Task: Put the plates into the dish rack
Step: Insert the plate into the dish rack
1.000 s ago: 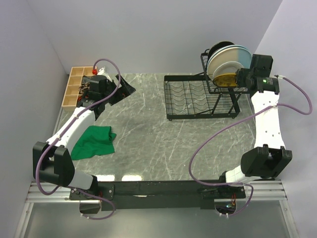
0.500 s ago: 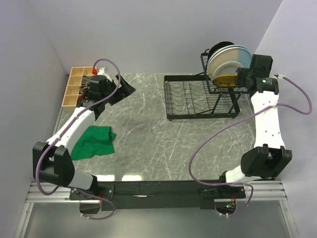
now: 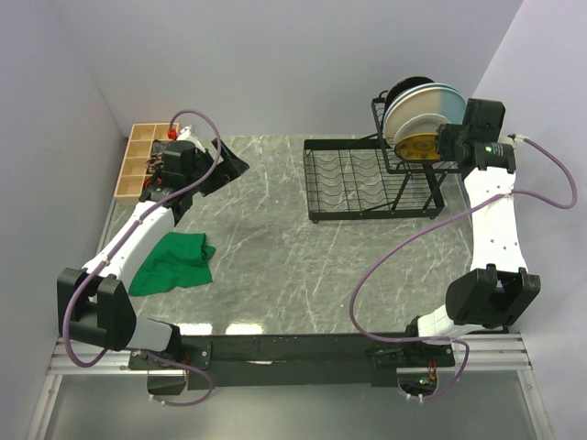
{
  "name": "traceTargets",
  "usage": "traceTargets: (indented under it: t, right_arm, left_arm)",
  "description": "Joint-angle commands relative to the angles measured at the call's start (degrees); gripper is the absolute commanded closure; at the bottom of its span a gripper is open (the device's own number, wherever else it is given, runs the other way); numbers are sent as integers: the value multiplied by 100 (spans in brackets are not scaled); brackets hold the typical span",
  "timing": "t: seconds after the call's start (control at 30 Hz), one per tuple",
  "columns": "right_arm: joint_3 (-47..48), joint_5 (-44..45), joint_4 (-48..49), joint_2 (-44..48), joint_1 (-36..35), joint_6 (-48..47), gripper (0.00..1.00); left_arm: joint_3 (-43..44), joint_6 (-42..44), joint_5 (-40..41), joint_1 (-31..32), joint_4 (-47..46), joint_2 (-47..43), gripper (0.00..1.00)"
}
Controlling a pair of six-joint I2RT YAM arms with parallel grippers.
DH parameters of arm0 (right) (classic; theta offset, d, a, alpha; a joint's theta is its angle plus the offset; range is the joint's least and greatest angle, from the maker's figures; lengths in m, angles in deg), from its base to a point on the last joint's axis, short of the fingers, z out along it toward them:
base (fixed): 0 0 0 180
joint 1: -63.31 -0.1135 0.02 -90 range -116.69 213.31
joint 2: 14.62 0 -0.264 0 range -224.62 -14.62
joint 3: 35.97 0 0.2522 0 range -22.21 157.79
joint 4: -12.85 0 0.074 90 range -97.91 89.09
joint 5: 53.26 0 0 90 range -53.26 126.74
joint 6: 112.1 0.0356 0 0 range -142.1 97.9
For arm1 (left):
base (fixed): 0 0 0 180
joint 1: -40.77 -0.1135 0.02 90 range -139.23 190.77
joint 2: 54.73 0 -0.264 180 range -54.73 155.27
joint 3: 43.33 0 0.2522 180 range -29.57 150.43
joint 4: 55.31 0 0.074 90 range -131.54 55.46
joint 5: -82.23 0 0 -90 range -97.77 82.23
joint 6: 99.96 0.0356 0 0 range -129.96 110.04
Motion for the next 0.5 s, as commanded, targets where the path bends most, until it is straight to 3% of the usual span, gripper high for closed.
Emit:
traceTargets:
  t: [0.0,0.47]
  right_arm:
    - [201,54,236,6,-43,-40,73]
    - [52,-157,367,-29,-148,-5,87]
  left_arm:
    - [-2,-26,23,-16,-77,-161,0]
    - [-81,-44,110,-16,-16,-302,0]
